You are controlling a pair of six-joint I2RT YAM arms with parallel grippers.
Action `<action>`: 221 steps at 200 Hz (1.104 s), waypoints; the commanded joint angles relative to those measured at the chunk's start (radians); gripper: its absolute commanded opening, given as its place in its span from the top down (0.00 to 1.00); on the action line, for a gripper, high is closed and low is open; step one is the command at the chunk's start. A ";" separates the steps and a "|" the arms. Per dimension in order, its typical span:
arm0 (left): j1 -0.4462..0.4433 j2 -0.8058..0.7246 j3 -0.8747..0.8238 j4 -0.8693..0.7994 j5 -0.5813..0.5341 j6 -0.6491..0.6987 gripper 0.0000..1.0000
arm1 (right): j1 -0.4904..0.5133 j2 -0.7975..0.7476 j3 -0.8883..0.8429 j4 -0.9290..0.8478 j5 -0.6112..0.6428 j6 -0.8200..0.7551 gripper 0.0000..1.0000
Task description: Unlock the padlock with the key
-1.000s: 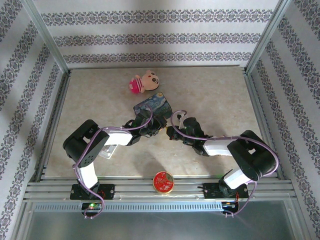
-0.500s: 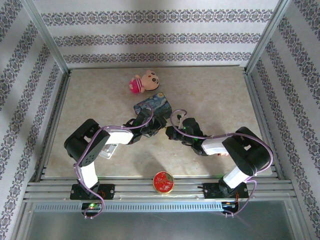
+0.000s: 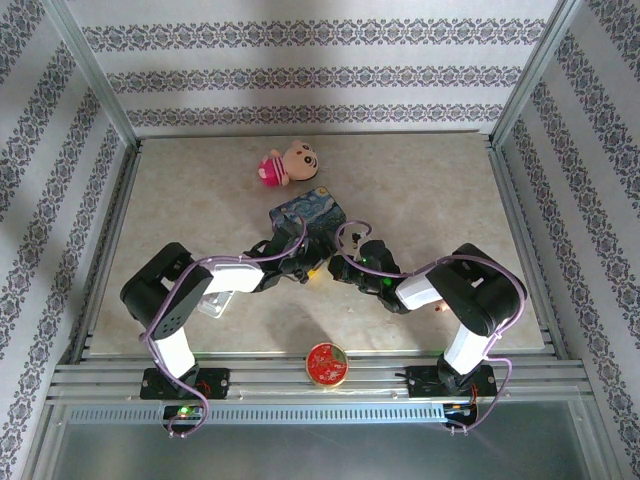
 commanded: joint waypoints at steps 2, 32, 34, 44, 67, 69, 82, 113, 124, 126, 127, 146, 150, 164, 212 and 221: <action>-0.011 -0.047 -0.009 -0.191 -0.032 0.048 0.01 | 0.003 0.020 0.025 0.056 0.000 0.017 1.00; -0.011 -0.105 -0.025 -0.197 -0.119 0.097 0.01 | 0.002 0.028 0.030 0.068 -0.007 0.020 1.00; -0.010 -0.108 -0.027 -0.194 -0.124 0.099 0.01 | 0.001 0.028 0.030 0.068 -0.007 0.022 1.00; -0.011 -0.117 -0.040 -0.156 -0.145 0.104 0.01 | 0.002 0.028 0.030 0.074 -0.008 0.023 1.00; -0.011 -0.113 -0.063 -0.070 -0.183 0.112 0.09 | -0.001 0.022 0.026 0.084 -0.009 0.025 1.00; -0.012 -0.111 -0.065 -0.061 -0.185 0.114 0.09 | -0.001 0.021 0.026 0.084 -0.009 0.026 1.00; -0.011 -0.097 -0.075 0.001 -0.194 0.113 0.14 | -0.005 0.017 0.024 0.086 -0.012 0.028 1.00; -0.011 -0.052 -0.105 0.169 -0.221 0.119 0.20 | -0.015 0.017 0.021 0.113 -0.027 0.047 1.00; -0.011 -0.039 -0.106 0.209 -0.230 0.132 0.20 | -0.018 0.020 0.020 0.123 -0.032 0.056 1.00; -0.011 -0.037 -0.105 0.213 -0.232 0.134 0.20 | -0.019 0.020 0.020 0.127 -0.033 0.057 1.00; -0.011 -0.036 -0.106 0.214 -0.233 0.134 0.20 | -0.020 0.020 0.020 0.128 -0.033 0.058 1.00; -0.011 -0.020 -0.099 0.245 -0.254 0.148 0.26 | -0.028 0.029 0.020 0.156 -0.048 0.077 1.00; -0.011 -0.017 -0.100 0.254 -0.258 0.150 0.27 | -0.030 0.031 0.020 0.161 -0.051 0.081 1.00; -0.011 -0.008 -0.099 0.278 -0.267 0.150 0.28 | -0.035 0.040 0.020 0.181 -0.061 0.095 1.00; -0.011 0.041 -0.083 0.318 -0.256 0.133 0.33 | -0.042 0.076 0.024 0.238 -0.081 0.128 1.00; -0.011 0.053 -0.083 0.332 -0.254 0.127 0.32 | -0.044 0.081 0.024 0.247 -0.082 0.132 1.00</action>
